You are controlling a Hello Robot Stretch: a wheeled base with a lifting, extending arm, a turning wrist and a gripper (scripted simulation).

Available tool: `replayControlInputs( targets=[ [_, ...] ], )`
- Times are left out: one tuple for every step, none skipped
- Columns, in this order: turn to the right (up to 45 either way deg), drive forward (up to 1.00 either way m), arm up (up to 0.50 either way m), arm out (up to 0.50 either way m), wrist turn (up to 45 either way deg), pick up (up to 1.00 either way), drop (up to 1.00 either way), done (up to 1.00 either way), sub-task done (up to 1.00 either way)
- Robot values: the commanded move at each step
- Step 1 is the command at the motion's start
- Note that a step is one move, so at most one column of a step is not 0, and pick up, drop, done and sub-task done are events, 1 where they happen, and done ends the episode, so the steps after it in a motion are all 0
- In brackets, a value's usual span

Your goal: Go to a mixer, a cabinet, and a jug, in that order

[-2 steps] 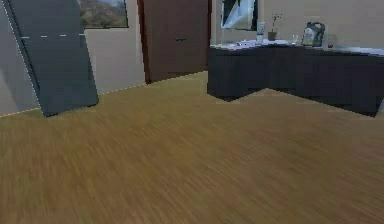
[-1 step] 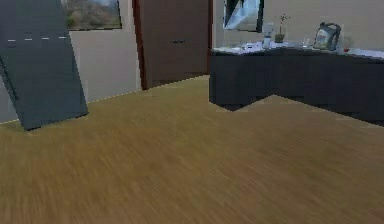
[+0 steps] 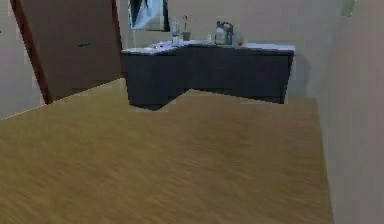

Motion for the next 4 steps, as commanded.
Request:
replayControlInputs(
  targets=[
    [3.0, 0.0, 0.0, 0.0, 0.0, 0.0, 0.0, 0.0, 0.0],
    [-45.0, 0.0, 0.0, 0.0, 0.0, 0.0, 0.0, 0.0, 0.0],
    [-45.0, 0.0, 0.0, 0.0, 0.0, 0.0, 0.0, 0.0, 0.0],
    [-18.0, 0.0, 0.0, 0.0, 0.0, 0.0, 0.0, 0.0, 0.0]
  ],
)
